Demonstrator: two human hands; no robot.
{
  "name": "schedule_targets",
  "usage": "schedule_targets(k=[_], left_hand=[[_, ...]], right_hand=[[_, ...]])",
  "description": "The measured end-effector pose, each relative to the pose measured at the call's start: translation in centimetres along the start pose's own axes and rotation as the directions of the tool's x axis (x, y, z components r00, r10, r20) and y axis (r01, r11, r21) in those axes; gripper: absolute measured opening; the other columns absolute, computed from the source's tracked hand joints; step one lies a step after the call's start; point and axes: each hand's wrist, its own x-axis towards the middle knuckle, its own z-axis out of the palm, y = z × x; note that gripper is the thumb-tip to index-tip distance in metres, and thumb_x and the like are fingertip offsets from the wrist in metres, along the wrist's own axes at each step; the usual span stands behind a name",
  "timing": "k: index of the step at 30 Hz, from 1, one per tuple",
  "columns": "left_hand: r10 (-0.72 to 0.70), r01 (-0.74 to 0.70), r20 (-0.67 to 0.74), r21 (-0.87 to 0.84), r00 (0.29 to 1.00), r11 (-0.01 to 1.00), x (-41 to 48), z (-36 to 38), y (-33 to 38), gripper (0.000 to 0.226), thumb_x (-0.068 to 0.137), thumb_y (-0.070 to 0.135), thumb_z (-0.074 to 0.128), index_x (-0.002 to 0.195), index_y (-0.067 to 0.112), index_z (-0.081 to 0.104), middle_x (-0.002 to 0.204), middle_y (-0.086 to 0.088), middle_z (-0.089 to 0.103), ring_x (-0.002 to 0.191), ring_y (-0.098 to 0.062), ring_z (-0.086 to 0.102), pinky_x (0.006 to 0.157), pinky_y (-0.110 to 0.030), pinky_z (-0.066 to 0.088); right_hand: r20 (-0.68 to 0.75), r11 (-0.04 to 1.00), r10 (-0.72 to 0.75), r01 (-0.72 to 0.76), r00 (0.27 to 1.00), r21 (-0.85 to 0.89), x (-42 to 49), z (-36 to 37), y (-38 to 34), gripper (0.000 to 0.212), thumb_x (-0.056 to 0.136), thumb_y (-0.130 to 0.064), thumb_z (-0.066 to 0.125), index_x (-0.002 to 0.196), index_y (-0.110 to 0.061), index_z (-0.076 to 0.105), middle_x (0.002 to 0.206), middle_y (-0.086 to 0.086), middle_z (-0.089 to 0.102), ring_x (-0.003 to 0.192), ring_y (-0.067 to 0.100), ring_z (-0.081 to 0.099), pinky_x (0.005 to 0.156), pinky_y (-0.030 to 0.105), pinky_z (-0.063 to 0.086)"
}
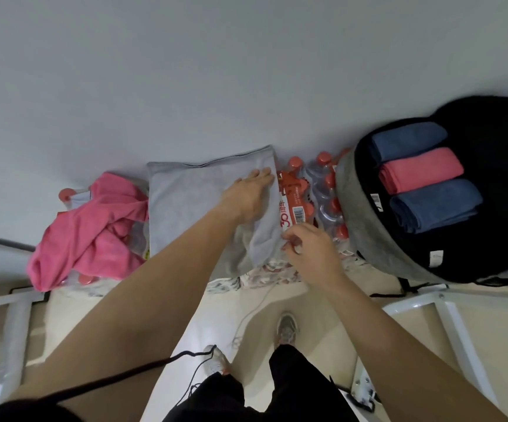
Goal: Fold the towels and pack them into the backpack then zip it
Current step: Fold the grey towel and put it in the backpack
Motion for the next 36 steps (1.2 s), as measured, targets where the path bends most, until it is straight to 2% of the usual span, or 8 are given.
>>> schedule_targets(k=[5, 9, 13, 18, 21, 24, 29, 36], left_hand=[[0.015, -0.015, -0.009, -0.007, 1.000, 1.000, -0.2, -0.4, 0.7, 0.047, 0.104, 0.020, 0.032, 0.150, 0.013, 0.034, 0.162, -0.001, 0.021, 0.148, -0.022, 0.022, 0.118, -0.041, 0.024], [0.025, -0.025, 0.013, 0.012, 1.000, 1.000, -0.5, -0.7, 0.8, 0.049, 0.104, 0.019, 0.033, 0.152, 0.011, 0.028, 0.164, -0.001, 0.016, 0.149, -0.024, 0.018, 0.117, -0.040, 0.025], [0.033, -0.034, 0.020, 0.040, 0.999, 0.999, -0.4, -0.1, 0.5, 0.051, 0.104, 0.023, 0.029, 0.154, 0.012, 0.022, 0.164, -0.002, 0.013, 0.150, -0.023, 0.013, 0.119, -0.042, 0.022], [0.062, -0.062, 0.012, 0.024, 0.998, 0.998, -0.3, 0.5, -0.4, 0.052, 0.103, 0.025, 0.030, 0.154, 0.013, 0.023, 0.164, -0.004, 0.014, 0.151, -0.026, 0.013, 0.119, -0.044, 0.022], [0.071, -0.071, -0.079, 0.007, 0.994, 0.997, -1.6, 0.6, -1.0, 0.056, 0.100, 0.023, 0.039, 0.153, 0.011, 0.026, 0.163, -0.008, 0.018, 0.150, -0.026, 0.015, 0.118, -0.046, 0.024], [-0.003, 0.007, -0.156, 0.027, 0.988, 1.000, -3.2, 0.8, -2.7, 0.056, 0.098, 0.027, 0.040, 0.152, 0.015, 0.029, 0.163, -0.006, 0.019, 0.150, -0.025, 0.016, 0.119, -0.047, 0.021], [-0.242, 0.219, -0.458, -0.104, 0.855, 0.970, -5.1, -1.0, -7.5, 0.040, 0.086, 0.019, 0.051, 0.123, 0.010, 0.062, 0.127, -0.017, 0.059, 0.118, -0.039, 0.053, 0.097, -0.044, 0.044], [-0.578, 0.543, -0.438, -0.217, 0.689, 0.811, -6.7, -3.3, -13.2, 0.032, 0.092, 0.013, 0.050, 0.123, 0.011, 0.057, 0.125, -0.016, 0.051, 0.113, -0.038, 0.051, 0.083, -0.049, 0.048]], right_hand=[[-0.120, 0.980, 0.200, -0.200, 0.972, 0.011, -4.7, 1.1, 0.2, 0.018, 0.074, -0.011, 0.068, 0.080, -0.020, 0.053, 0.081, -0.003, 0.056, 0.068, 0.016, 0.052, 0.059, 0.032, 0.047], [-0.043, 0.936, 0.349, -0.346, 0.936, 0.064, -7.4, 2.0, 0.7, 0.013, 0.078, -0.015, 0.067, 0.079, -0.021, 0.056, 0.077, -0.003, 0.057, 0.067, 0.017, 0.054, 0.061, 0.036, 0.049], [-0.041, 0.927, 0.376, -0.376, 0.926, 0.002, -6.5, 1.5, 0.0, 0.017, 0.086, -0.021, 0.063, 0.103, -0.024, 0.064, 0.089, -0.006, 0.063, 0.079, 0.018, 0.061, 0.066, 0.037, 0.053], [-0.075, 0.977, 0.068, -0.082, 0.995, -0.199, -1.3, 0.7, -2.1, 0.044, 0.092, -0.026, 0.054, 0.136, -0.023, 0.051, 0.134, 0.002, 0.049, 0.118, 0.025, 0.050, 0.093, 0.043, 0.050], [0.168, 0.879, -0.043, 0.117, 0.985, -0.462, 0.6, 1.3, -2.5, 0.064, 0.100, -0.043, 0.034, 0.157, -0.019, 0.016, 0.165, 0.009, 0.013, 0.150, 0.027, 0.016, 0.120, 0.049, 0.020], [0.336, 0.820, 0.069, 0.138, 0.939, -0.555, 0.4, 2.3, -1.4, 0.070, 0.102, -0.054, 0.009, 0.157, -0.016, -0.009, 0.164, 0.006, -0.018, 0.152, 0.025, -0.011, 0.122, 0.049, -0.006], [0.079, 0.853, -0.069, 0.100, 0.995, -0.513, 4.0, 0.9, -3.4, 0.058, 0.095, -0.047, 0.024, 0.134, -0.016, 0.054, 0.145, 0.008, 0.049, 0.132, 0.030, 0.044, 0.112, 0.048, 0.031], [-0.008, 0.925, 0.189, -0.181, 0.982, -0.335, 15.2, 0.4, -3.9, 0.037, 0.093, -0.027, 0.051, 0.123, -0.007, 0.058, 0.124, 0.019, 0.060, 0.119, 0.038, 0.052, 0.093, 0.046, 0.047]])
